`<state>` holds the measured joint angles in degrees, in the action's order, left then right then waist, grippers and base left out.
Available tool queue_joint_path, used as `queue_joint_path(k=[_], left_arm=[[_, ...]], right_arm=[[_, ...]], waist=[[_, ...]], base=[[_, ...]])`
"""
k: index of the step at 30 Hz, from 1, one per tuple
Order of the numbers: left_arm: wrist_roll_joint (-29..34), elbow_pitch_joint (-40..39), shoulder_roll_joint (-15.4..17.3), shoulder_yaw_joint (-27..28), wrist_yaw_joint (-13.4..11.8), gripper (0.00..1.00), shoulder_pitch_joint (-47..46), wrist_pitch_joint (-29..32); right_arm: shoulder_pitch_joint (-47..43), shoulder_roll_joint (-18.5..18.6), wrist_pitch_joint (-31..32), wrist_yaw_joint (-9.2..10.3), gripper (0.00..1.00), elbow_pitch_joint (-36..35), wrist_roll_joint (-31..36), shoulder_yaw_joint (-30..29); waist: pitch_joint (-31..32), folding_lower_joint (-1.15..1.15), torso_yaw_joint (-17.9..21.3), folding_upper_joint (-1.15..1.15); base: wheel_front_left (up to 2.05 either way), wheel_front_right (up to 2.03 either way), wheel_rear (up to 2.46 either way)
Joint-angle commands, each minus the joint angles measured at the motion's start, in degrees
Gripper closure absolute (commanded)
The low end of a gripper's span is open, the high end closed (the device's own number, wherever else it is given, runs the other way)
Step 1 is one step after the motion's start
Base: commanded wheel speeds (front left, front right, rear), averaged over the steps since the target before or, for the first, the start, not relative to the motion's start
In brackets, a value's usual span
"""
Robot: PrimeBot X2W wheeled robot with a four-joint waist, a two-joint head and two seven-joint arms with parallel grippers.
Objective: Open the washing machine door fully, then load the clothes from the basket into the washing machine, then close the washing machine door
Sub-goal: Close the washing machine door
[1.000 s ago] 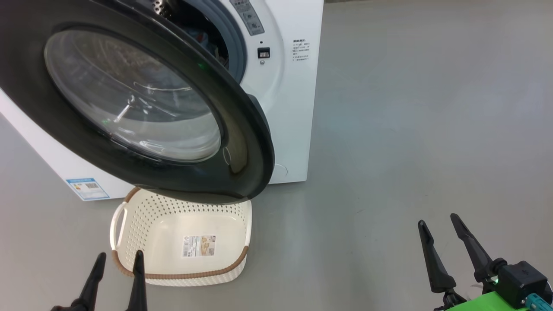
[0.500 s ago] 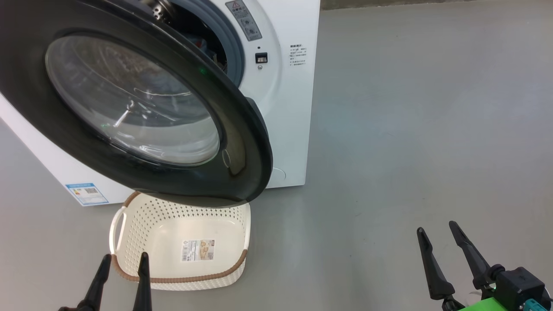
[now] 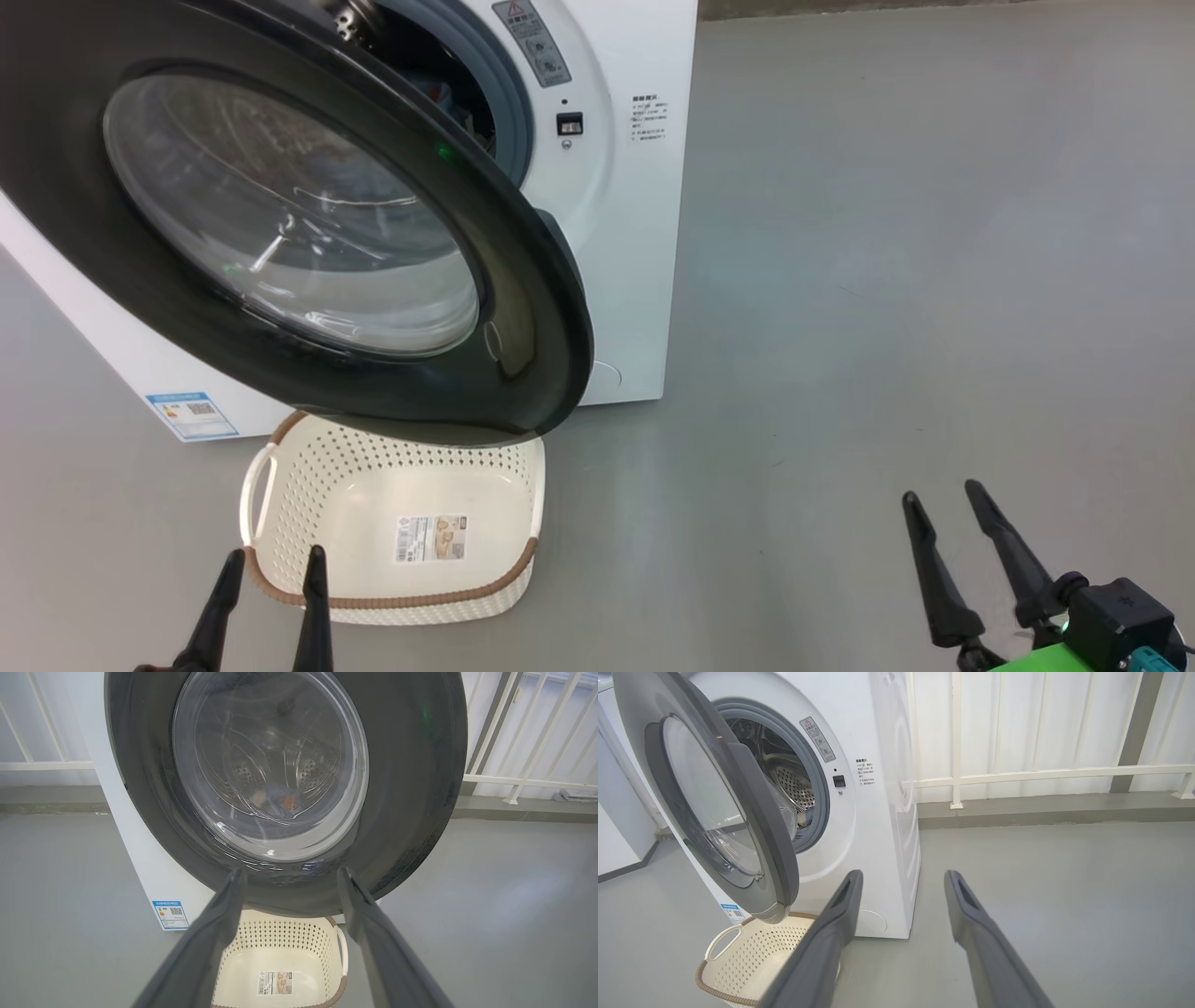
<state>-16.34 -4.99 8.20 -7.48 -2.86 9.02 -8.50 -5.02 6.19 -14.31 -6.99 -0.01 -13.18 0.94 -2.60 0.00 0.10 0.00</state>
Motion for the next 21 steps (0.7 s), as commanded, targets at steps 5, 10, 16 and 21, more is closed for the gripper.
queue_joint_path(k=[5,10,16,21], left_arm=[[0.35,-0.89,0.57,1.29,-0.72,0.00,-2.42,-0.74],[0.15,-0.73,0.41,0.97,-0.82,0.00,-2.66,-0.95],[0.35,-0.52,0.27,0.13,-0.75,0.00,-3.67,-1.29],[0.55,-0.11,0.12,-0.57,-0.68,0.00,-4.70,-1.70]], right_arm=[[0.36,0.29,-0.69,-0.50,1.00,-1.03,-0.32,0.94],[0.43,0.49,-0.69,-0.50,1.00,-0.70,-0.69,0.88],[1.75,1.12,0.38,-0.50,1.00,0.15,-1.17,0.89],[4.07,1.84,1.59,-0.50,1.00,2.14,-1.66,0.70]], waist=[[-0.09,0.00,-0.32,0.00],[-0.05,0.00,-0.78,0.00],[-0.62,0.00,-2.05,0.00],[-1.58,0.00,-3.57,0.00]], base=[[0.00,0.00,0.00],[0.00,0.00,0.00],[0.00,0.00,0.00],[0.00,0.00,0.00]])
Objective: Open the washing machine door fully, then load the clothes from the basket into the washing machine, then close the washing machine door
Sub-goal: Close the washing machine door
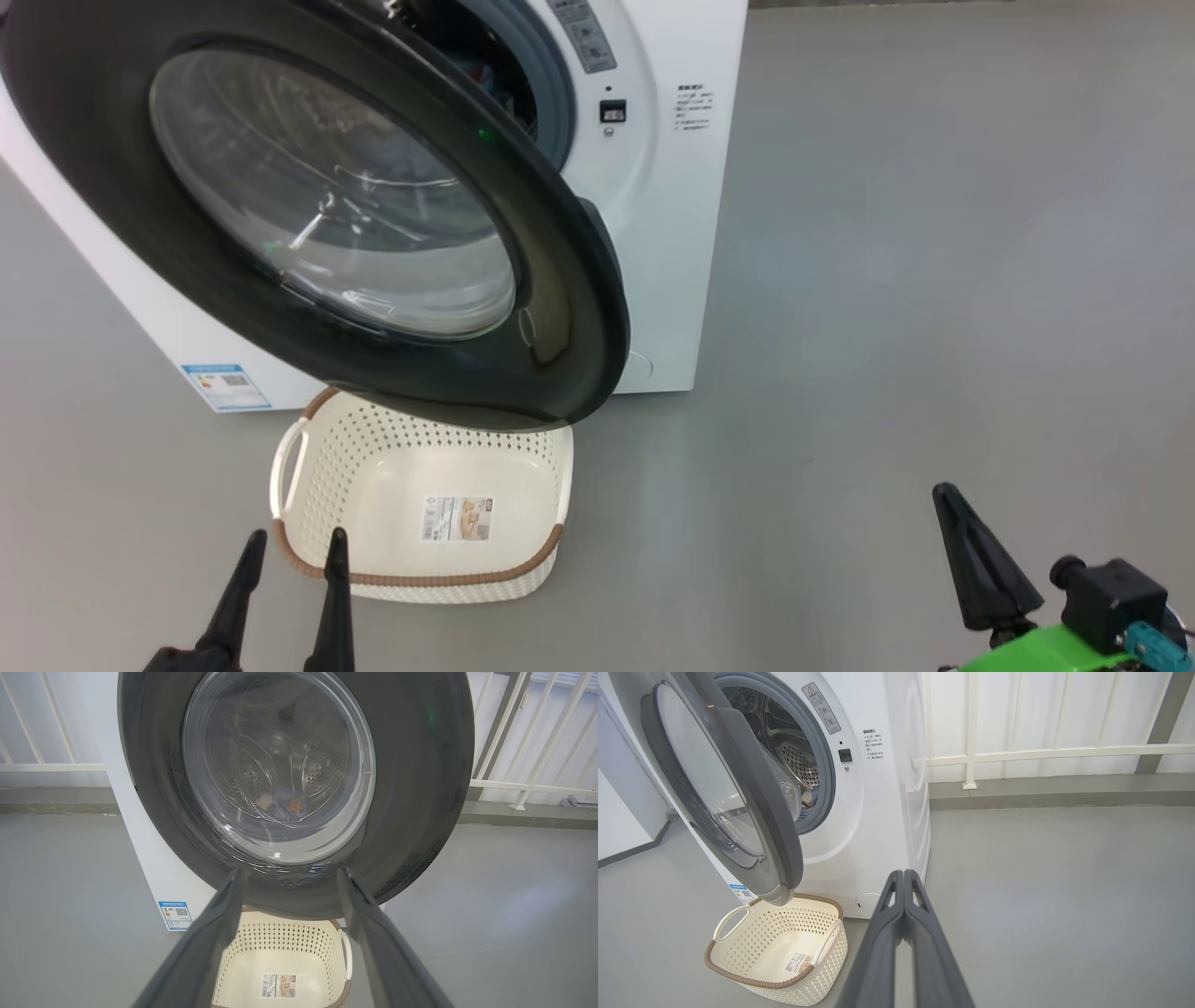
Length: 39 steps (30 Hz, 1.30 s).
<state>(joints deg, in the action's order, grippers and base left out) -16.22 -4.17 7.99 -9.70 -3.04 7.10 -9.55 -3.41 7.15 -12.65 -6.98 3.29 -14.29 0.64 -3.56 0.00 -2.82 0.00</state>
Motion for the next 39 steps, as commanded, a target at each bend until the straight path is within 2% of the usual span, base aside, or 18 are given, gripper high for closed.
queue_joint_path(k=[1,12,28,34,39], left_arm=[[0.50,-0.83,0.29,1.46,-0.47,0.00,-3.09,-0.73],[1.09,0.57,-0.71,-1.03,0.37,0.00,-6.78,-2.41],[1.86,3.68,-2.73,-4.76,1.59,0.00,-13.25,-4.67],[1.98,4.28,-3.08,-4.79,1.52,0.00,-14.26,-5.11],[2.19,4.47,-3.29,-4.61,1.40,0.00,-14.88,-5.32]], right_arm=[[3.10,1.17,0.15,-0.51,1.00,-0.52,-0.68,1.07],[14.59,4.46,-0.48,-0.51,1.00,9.65,-2.92,2.86],[35.28,8.39,-2.07,-0.51,1.00,24.25,-5.64,9.18],[42.07,9.15,-2.28,-0.51,1.00,26.60,-7.05,10.69],[48.85,9.33,-2.32,-0.51,1.00,23.72,-8.20,12.36]], waist=[[-0.91,0.00,-1.02,0.00],[-3.67,0.00,-4.73,0.00],[-9.85,0.00,-10.50,0.00],[-11.36,0.00,-11.42,0.00],[-12.08,0.00,-11.72,0.00]], base=[[0.00,0.00,0.00],[0.00,0.00,0.00],[0.00,0.00,0.00],[0.00,0.00,0.00],[0.00,0.00,0.00]])
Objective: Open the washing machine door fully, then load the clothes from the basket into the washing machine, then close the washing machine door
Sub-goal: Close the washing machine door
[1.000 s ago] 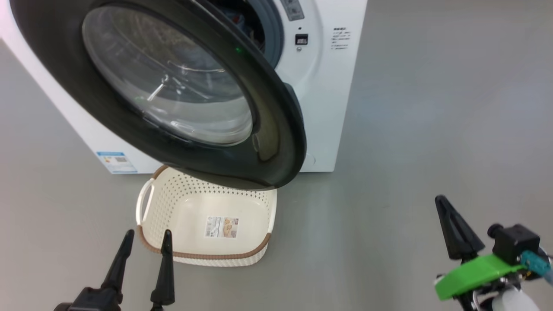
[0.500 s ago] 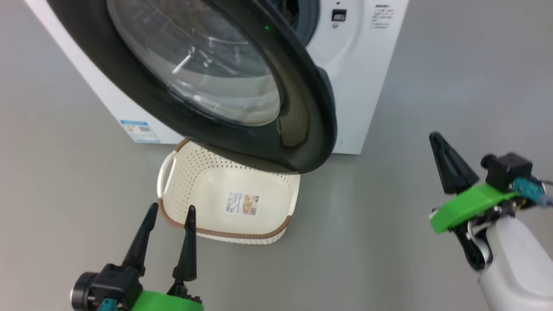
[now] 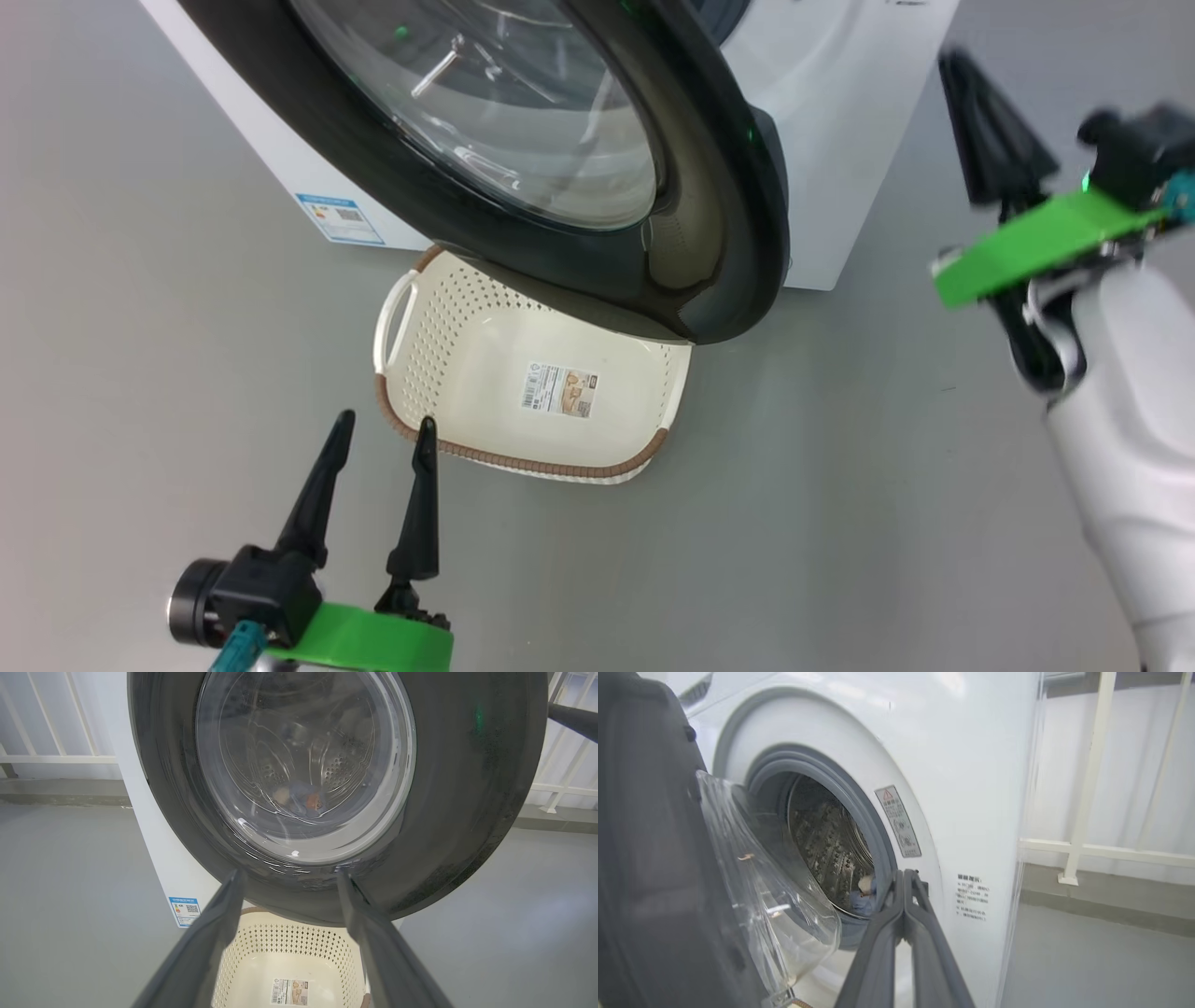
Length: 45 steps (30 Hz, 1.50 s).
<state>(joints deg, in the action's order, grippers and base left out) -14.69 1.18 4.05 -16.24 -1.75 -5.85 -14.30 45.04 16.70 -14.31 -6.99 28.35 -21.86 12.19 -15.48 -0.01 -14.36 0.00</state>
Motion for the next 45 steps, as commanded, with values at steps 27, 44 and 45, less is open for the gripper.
queue_joint_path(k=[27,44,45], left_arm=[[1.84,-2.37,-0.29,4.28,-0.02,0.00,-2.31,-0.69],[2.53,-2.50,-0.89,4.42,0.40,0.00,-3.32,-0.70],[2.58,-2.53,-0.91,4.48,0.40,0.00,-3.33,-0.70]], right_arm=[[-4.98,1.76,15.82,-0.50,1.00,-38.20,-1.75,22.29],[-7.46,1.79,11.25,-0.50,1.00,-23.82,-4.90,22.08],[-7.26,1.87,11.03,-0.50,1.00,-23.14,-4.96,21.80]], waist=[[-1.61,0.01,0.98,0.00],[-3.22,0.01,1.33,0.00],[-3.28,0.01,1.35,0.00]], base=[[0.00,0.00,0.00],[0.00,0.00,0.00],[0.00,0.00,0.00]])
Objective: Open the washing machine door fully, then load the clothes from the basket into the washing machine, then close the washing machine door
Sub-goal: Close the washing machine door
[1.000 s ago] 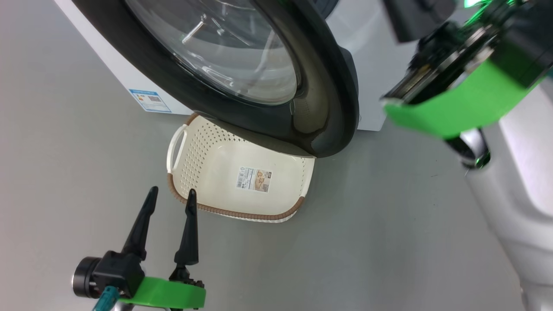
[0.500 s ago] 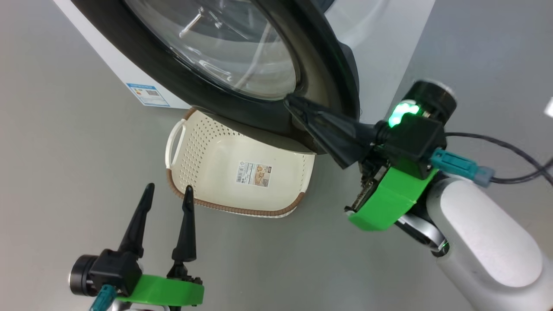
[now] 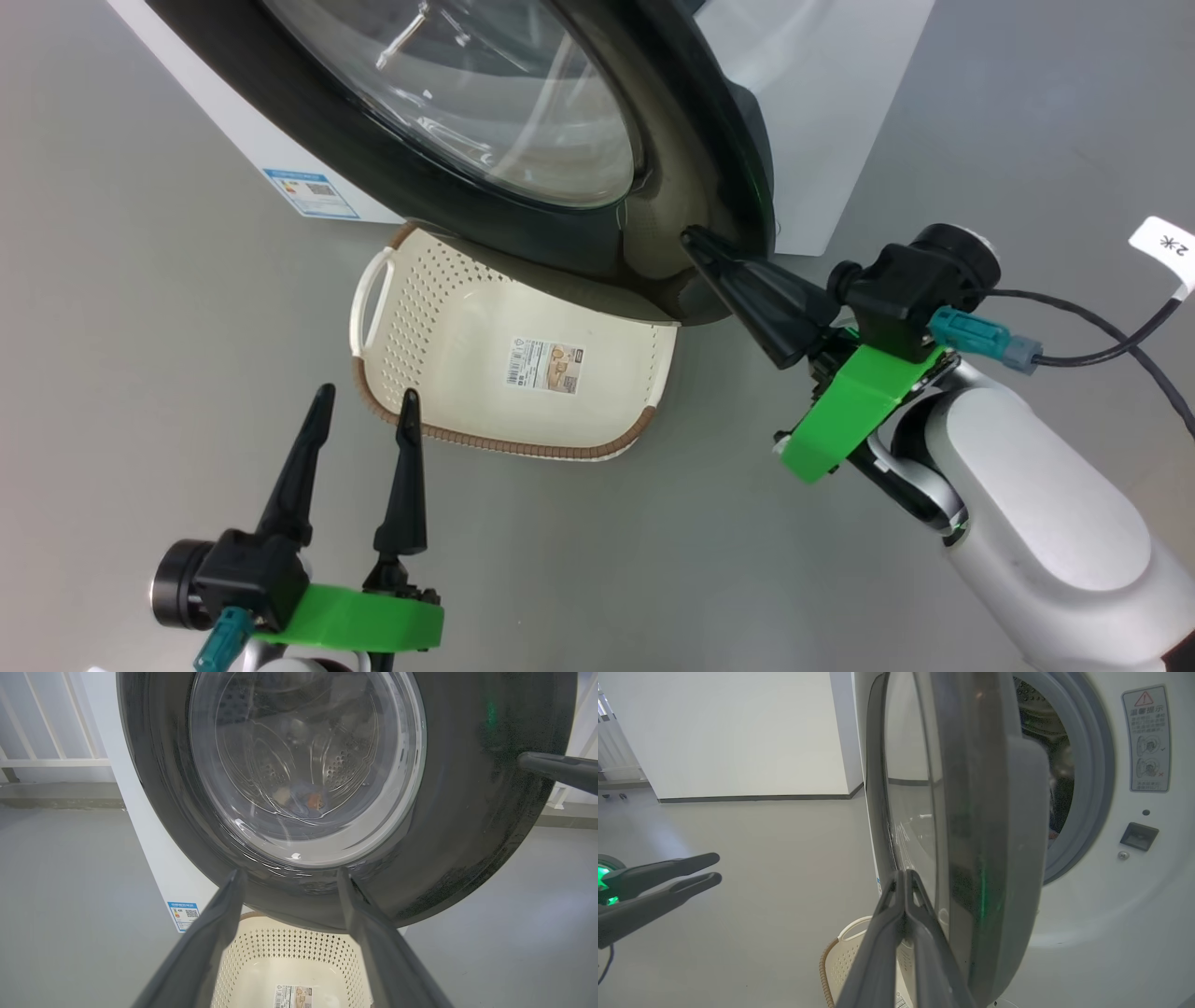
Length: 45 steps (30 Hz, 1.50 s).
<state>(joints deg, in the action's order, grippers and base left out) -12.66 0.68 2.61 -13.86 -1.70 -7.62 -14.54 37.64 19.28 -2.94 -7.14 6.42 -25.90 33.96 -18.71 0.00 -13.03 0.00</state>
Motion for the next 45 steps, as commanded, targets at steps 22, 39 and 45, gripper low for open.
queue_joint_path(k=[22,39,45], left_arm=[[1.13,-2.46,0.30,0.71,0.34,0.00,-2.72,-0.46],[-0.19,-3.28,0.28,-1.68,-1.67,0.00,-5.26,-0.46],[-0.48,-3.54,0.27,-2.11,-2.15,0.00,-5.69,-0.46]], right_arm=[[6.94,1.79,-5.20,-0.35,1.00,7.10,-2.31,-3.78],[22.17,3.56,-9.88,-0.35,1.00,20.73,-5.46,-3.20],[27.34,3.84,-11.29,-0.35,1.00,25.65,-6.69,-1.99]], waist=[[-3.03,0.00,-1.72,0.00],[-7.08,0.00,-4.44,0.00],[-7.84,0.00,-5.13,0.00]], base=[[0.00,0.00,0.00],[0.00,0.00,0.00],[0.00,0.00,0.00]])
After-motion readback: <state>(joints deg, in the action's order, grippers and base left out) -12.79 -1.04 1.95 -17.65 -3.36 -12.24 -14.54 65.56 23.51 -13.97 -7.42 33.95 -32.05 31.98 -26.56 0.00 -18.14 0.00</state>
